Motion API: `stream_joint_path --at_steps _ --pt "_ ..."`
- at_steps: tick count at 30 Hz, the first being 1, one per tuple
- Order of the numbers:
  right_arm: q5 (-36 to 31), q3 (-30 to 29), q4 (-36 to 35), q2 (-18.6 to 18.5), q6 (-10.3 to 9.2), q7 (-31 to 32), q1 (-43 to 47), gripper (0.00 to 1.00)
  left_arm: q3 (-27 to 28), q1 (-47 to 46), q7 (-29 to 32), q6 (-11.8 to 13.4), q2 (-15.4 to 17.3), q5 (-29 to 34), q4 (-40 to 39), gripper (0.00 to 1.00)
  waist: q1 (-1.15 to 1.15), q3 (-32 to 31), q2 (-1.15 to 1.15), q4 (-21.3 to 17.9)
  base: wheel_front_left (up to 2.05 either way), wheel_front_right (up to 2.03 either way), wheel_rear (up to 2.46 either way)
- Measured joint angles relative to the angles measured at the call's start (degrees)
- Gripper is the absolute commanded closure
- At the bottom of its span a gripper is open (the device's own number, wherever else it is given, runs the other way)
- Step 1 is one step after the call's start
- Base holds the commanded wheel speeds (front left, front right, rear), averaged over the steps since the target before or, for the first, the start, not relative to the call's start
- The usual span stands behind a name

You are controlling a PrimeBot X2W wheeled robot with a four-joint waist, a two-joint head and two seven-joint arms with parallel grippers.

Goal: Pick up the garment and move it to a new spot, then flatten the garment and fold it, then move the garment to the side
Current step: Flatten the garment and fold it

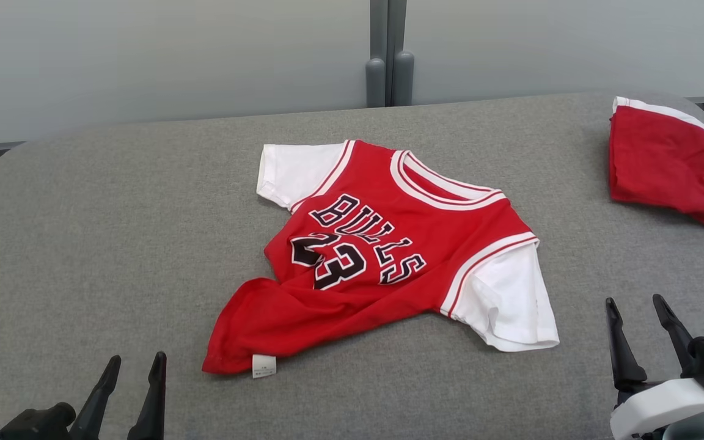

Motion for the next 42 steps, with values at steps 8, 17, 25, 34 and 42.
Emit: stream_joint_path --at_steps 8,17,25,34,42 --pt "-0.1 0.1 0.5 0.2 0.00 0.0 0.4 0.00 0.6 0.4 0.0 0.0 -0.7 0.5 -0.5 0.00 0.00 -0.2 0.00 0.4 0.00 0.00 0.00" --pt "-0.4 0.6 0.8 0.6 0.00 0.0 0.4 0.00 1.0 0.5 0.0 0.0 -1.7 0.8 -0.7 0.00 0.00 -0.4 0.00 0.8 0.00 0.00 0.00" --pt "0.5 2.8 3.3 1.8 0.60 2.3 0.6 0.00 -3.2 1.3 1.0 -2.8 -1.8 0.8 0.0 0.00 0.00 0.7 0.00 1.0 0.00 0.00 0.00" --pt "1.7 3.3 6.7 2.9 1.54 5.4 -1.5 0.00 -6.2 -2.6 5.0 -5.4 -2.1 -0.1 1.2 0.00 0.00 3.8 0.00 1.3 0.00 0.00 0.00" --pt "2.7 3.4 9.4 3.8 2.09 6.1 -5.4 0.00 -6.4 -6.6 7.6 -6.1 -1.9 -0.1 3.6 0.00 0.00 6.6 0.00 1.4 0.00 0.00 0.00"
